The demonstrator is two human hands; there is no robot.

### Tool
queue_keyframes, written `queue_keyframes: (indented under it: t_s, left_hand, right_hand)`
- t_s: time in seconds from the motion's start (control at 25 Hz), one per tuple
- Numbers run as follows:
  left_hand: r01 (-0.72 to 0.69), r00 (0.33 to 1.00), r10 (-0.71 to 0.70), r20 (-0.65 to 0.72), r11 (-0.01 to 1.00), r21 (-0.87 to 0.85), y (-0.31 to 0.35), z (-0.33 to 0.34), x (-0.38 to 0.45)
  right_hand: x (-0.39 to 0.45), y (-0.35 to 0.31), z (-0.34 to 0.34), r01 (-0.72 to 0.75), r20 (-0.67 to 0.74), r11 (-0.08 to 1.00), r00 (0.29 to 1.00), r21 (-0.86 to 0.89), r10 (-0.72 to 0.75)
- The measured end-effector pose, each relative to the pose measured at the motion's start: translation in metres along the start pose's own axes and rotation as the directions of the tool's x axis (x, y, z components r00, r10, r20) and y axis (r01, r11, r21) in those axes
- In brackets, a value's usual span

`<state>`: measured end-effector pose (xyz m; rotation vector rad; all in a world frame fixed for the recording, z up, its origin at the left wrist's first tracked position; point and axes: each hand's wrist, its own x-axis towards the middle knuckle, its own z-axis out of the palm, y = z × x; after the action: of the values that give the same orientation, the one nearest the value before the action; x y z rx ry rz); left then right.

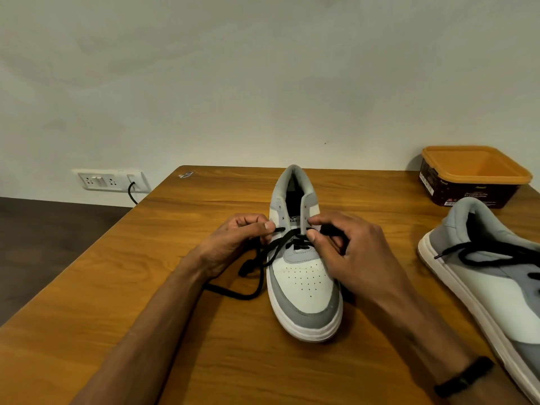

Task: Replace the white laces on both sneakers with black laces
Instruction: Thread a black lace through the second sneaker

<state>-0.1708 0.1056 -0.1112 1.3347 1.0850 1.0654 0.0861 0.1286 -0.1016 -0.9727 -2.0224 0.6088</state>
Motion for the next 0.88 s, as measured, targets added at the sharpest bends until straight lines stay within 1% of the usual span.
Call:
queue_keyframes:
  t_s: [0.08,0.12,0.24,0.32,0.36,0.44,0.48,0.52,0.56,0.6,0.64,0.68,0.72,0.76,0.8,0.84,0.88]
  left_hand:
    - [-0.002,1.000,0.002,0.007,1.000,-0.006,0.000,0.001,0.000]
    - [-0.003,1.000,0.003,0.007,1.000,-0.012,0.000,0.001,0.000]
    - [-0.001,1.000,0.001,0.019,1.000,-0.029,0.000,0.002,-0.001]
    - [-0.014,0.999,0.015,0.032,1.000,-0.021,0.001,0.002,-0.001]
    - [-0.020,0.999,0.021,0.033,1.000,-0.020,0.001,0.001,-0.001]
    - [-0.022,0.999,0.023,0.030,1.000,-0.018,0.002,0.001,-0.001]
    - [-0.021,0.999,0.021,0.029,1.000,-0.016,0.002,0.001,-0.001]
    - [-0.020,0.999,0.021,0.032,1.000,-0.019,0.001,0.000,-0.001]
    - [-0.019,0.999,0.020,0.034,1.000,-0.024,0.001,0.000,-0.001]
    - [-0.018,0.999,0.019,0.035,0.999,-0.027,0.002,0.000,-0.001]
    - [-0.017,0.999,0.018,0.034,1.000,-0.025,0.002,0.000,-0.001]
    - [-0.017,0.999,0.018,0.034,1.000,-0.020,0.002,0.000,-0.001]
    - [-0.017,0.999,0.017,0.034,1.000,-0.014,0.002,0.000,0.000]
    - [-0.016,0.999,0.016,0.034,1.000,-0.010,0.002,0.000,0.000]
    - [-0.015,0.999,0.016,0.035,1.000,-0.012,0.002,0.000,0.000]
    - [-0.015,0.999,0.016,0.035,1.000,-0.019,0.002,-0.001,0.000]
    - [-0.012,1.000,0.013,0.028,1.000,-0.027,0.002,-0.001,0.000]
  right_hand:
    - [0.001,0.005,-0.001,0.093,-0.013,0.990,0.995,-0.110,-0.095]
    - [0.002,0.008,-0.001,0.115,-0.011,0.982,0.993,-0.151,-0.118]
    - [0.003,0.015,0.003,0.094,-0.048,0.979,0.993,-0.183,-0.105]
    - [0.003,0.018,0.003,0.048,-0.104,0.991,0.993,-0.125,-0.061]
    - [0.003,0.019,0.001,0.003,-0.132,0.998,0.991,-0.068,-0.012]
    - [0.005,0.025,-0.002,-0.130,-0.181,0.986,0.972,0.104,0.147]
    - [0.006,0.028,-0.003,-0.193,-0.204,0.955,0.949,0.224,0.240]
    - [0.009,0.031,-0.002,-0.240,-0.216,0.897,0.917,0.373,0.335]
    - [0.013,0.034,-0.002,-0.271,-0.206,0.798,0.876,0.538,0.436]
    - [0.016,0.035,-0.002,-0.281,-0.172,0.658,0.827,0.699,0.536]
    - [0.019,0.036,-0.004,-0.263,-0.115,0.487,0.778,0.833,0.618]
    - [0.021,0.037,-0.007,-0.231,-0.040,0.309,0.738,0.923,0.673]
    - [0.022,0.038,-0.011,-0.196,0.039,0.144,0.708,0.970,0.705]
    - [0.023,0.040,-0.014,-0.167,0.109,0.009,0.684,0.986,0.721]
    - [0.023,0.043,-0.016,-0.146,0.157,-0.079,0.668,0.986,0.727]
    - [0.024,0.045,-0.018,-0.141,0.177,-0.111,0.664,0.984,0.726]
    - [0.024,0.047,-0.018,-0.161,0.163,-0.072,0.675,0.984,0.719]
